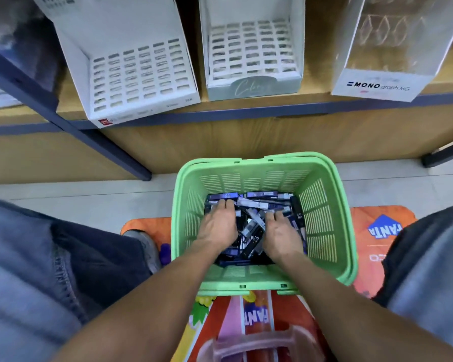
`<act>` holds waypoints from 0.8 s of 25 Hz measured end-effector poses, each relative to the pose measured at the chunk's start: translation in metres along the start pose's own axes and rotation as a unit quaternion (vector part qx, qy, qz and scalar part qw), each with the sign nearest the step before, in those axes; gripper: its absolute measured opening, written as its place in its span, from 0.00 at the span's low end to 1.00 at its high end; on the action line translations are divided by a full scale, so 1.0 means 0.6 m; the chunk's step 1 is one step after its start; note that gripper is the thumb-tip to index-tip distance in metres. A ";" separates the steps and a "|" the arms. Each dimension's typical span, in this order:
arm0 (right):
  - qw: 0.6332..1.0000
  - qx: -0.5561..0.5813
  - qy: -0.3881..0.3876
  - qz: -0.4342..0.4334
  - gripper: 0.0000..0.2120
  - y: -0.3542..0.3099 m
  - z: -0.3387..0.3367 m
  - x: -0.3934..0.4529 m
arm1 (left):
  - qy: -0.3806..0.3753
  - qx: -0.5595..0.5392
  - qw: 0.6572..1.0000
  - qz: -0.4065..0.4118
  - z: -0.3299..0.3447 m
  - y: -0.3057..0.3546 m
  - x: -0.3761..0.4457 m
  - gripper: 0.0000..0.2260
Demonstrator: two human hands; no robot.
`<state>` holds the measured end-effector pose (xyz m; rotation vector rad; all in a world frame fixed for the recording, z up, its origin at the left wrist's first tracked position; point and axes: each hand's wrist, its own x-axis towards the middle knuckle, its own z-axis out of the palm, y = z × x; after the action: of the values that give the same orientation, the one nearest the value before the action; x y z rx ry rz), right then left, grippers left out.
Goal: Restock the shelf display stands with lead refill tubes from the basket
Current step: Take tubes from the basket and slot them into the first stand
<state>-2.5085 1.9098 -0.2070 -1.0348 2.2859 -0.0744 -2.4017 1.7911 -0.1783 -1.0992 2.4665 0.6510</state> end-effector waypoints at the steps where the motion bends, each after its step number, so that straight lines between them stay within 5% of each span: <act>1: 1.000 -0.001 0.001 -0.002 0.27 -0.004 0.004 0.006 | -0.008 -0.003 1.000 -0.002 0.003 0.000 0.006 0.26; 13: 0.999 -0.023 -0.035 0.021 0.24 -0.033 0.004 0.009 | -0.056 0.039 0.998 -0.001 0.014 -0.019 0.012 0.30; 20: 0.996 -0.047 -0.067 0.024 0.49 0.000 0.037 0.046 | -0.096 0.000 0.992 -0.085 0.037 -0.028 0.061 0.42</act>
<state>-2.5103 1.8949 -0.2392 -1.0011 2.2082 0.1195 -2.4089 1.7718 -0.2192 -1.1734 2.1847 0.6717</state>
